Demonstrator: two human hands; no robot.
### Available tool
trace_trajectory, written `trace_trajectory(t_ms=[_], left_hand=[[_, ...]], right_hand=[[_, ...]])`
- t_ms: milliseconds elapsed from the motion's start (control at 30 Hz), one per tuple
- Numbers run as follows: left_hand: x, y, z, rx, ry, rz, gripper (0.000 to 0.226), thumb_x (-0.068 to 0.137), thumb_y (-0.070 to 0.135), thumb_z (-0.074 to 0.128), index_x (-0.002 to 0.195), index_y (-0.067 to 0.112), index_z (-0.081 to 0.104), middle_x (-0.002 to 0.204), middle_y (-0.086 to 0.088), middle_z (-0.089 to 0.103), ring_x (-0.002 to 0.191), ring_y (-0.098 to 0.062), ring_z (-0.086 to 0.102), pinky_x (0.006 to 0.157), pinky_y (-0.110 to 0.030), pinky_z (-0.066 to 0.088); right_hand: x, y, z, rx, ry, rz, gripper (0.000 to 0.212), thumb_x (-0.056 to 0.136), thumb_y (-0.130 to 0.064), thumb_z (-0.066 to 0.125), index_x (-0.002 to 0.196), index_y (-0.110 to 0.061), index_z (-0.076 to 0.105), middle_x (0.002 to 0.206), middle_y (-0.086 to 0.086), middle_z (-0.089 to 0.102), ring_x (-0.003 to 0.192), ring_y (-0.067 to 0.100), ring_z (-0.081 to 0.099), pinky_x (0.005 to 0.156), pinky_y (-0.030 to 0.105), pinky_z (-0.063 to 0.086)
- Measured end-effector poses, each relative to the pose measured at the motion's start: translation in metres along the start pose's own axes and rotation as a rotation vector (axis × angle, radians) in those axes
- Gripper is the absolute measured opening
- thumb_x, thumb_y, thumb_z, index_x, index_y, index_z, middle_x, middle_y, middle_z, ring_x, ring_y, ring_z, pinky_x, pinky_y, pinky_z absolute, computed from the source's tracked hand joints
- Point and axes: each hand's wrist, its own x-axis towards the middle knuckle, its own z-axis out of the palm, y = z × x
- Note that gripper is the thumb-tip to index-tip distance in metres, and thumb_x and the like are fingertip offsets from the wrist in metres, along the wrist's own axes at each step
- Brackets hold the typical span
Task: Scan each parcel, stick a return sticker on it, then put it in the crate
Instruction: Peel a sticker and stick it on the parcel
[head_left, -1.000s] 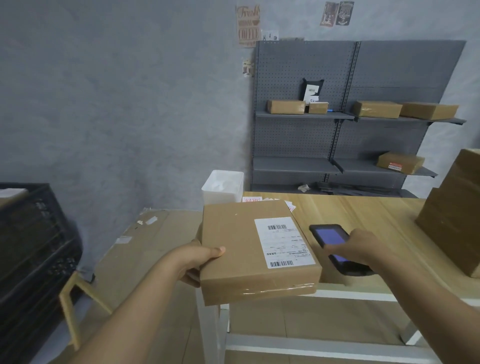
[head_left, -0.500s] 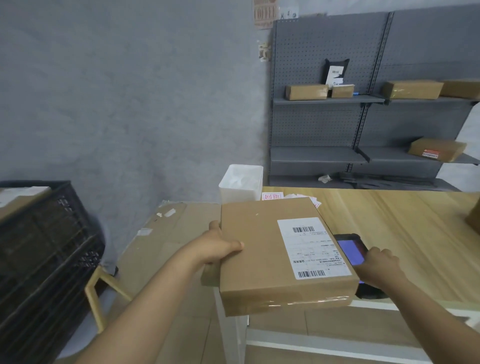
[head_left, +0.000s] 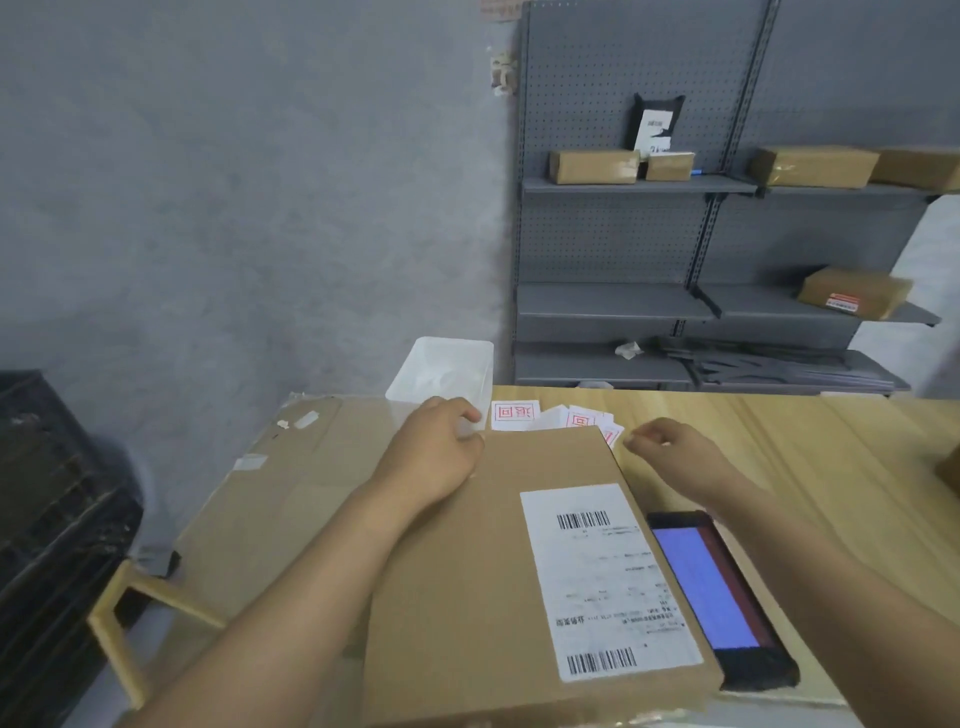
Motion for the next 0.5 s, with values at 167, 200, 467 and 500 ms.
trace_trajectory(t_ms=[167, 200, 467, 500], left_hand=[[0.05, 0.02, 0.024, -0.018, -0.076, 0.077, 0.025, 0.093, 0.018, 0.054, 0.117, 0.021, 0.062, 0.121, 0.001, 0.061, 0.112, -0.015, 0.056, 0.093, -0.025, 0.042], [0.063, 0.025, 0.03, -0.011, -0.114, 0.081, 0.026, 0.094, 0.016, 0.053, 0.118, 0.019, 0.062, 0.122, 0.001, 0.062, 0.113, -0.016, 0.056, 0.095, -0.025, 0.043], [0.143, 0.054, 0.08, 0.311, -0.489, 0.038, 0.051, 0.086, 0.0, 0.058, 0.132, 0.022, 0.055, 0.14, -0.003, 0.048, 0.125, -0.021, 0.049, 0.097, -0.025, 0.04], [0.147, 0.054, 0.085, 0.37, -0.538, 0.021, 0.048, 0.084, 0.003, 0.064, 0.129, 0.021, 0.057, 0.138, -0.004, 0.05, 0.122, -0.022, 0.05, 0.096, -0.026, 0.041]], right_hand=[[0.055, -0.016, 0.014, 0.066, -0.122, -0.057, 0.02, 0.092, -0.023, 0.059, 0.106, -0.01, 0.066, 0.111, 0.007, 0.065, 0.098, 0.022, 0.057, 0.077, 0.028, 0.04], [0.063, -0.015, 0.017, 0.073, -0.147, -0.054, 0.02, 0.092, -0.022, 0.058, 0.106, -0.01, 0.066, 0.109, 0.007, 0.065, 0.099, 0.023, 0.059, 0.076, 0.03, 0.043], [0.101, 0.008, 0.026, 0.181, -0.265, -0.033, 0.011, 0.089, -0.009, 0.061, 0.098, -0.007, 0.067, 0.107, 0.011, 0.067, 0.08, 0.017, 0.056, 0.07, 0.027, 0.047], [0.104, 0.011, 0.026, 0.205, -0.272, -0.028, 0.011, 0.089, -0.009, 0.06, 0.097, -0.008, 0.067, 0.107, 0.011, 0.067, 0.081, 0.017, 0.057, 0.069, 0.027, 0.047]])
